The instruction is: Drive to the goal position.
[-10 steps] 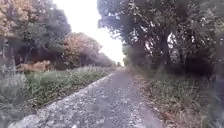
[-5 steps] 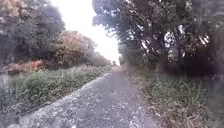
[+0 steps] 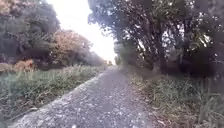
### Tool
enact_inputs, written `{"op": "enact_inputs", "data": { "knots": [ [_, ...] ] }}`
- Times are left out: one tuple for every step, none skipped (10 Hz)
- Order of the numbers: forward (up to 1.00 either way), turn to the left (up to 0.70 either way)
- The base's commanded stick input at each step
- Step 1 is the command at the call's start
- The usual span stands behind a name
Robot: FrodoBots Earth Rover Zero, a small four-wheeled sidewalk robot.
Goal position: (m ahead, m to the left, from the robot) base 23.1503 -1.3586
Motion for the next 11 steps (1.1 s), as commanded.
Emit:
{"op": "enact_inputs", "data": {
  "knots": [
    [0.45, 0.12],
    [0.45, 0.2],
    [0.45, 0.27],
    [0.45, 0.27],
    [0.45, 0.27],
    [0.45, 0.27],
    [0.45, 0.27],
    [0.45, 0.27],
    [0.45, 0.27],
    [0.45, 0.27],
    [0.45, 0.27]
  ]
}}
